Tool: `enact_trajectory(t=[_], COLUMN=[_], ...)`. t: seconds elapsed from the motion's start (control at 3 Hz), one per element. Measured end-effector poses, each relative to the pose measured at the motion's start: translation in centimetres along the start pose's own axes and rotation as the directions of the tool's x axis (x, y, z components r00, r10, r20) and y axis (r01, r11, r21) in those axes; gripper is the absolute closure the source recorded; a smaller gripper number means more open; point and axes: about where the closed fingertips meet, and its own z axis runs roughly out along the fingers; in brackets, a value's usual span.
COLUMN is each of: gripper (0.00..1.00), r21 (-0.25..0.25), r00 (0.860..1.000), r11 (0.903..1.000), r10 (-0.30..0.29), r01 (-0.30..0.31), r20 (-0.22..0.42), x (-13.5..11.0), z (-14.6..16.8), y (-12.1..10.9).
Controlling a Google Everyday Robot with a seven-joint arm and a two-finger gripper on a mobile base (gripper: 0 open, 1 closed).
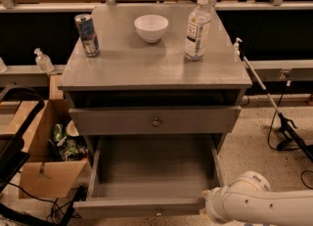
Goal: Open middle drawer
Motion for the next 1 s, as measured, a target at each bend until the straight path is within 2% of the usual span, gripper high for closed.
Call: enact_trajectory(t=[0.33, 1.0], gripper=[0.96, 1.00], r21=[0.011, 0.011], r00=[1.000, 1.000], r11=[0.9999, 0.9999], r10=[0.001, 0.001], r01=[-0.001, -0.001], r20=[-0.011, -0.011], x=[0.32, 0.31], z=[-0.73, -0.73], y=[0.26, 0.23])
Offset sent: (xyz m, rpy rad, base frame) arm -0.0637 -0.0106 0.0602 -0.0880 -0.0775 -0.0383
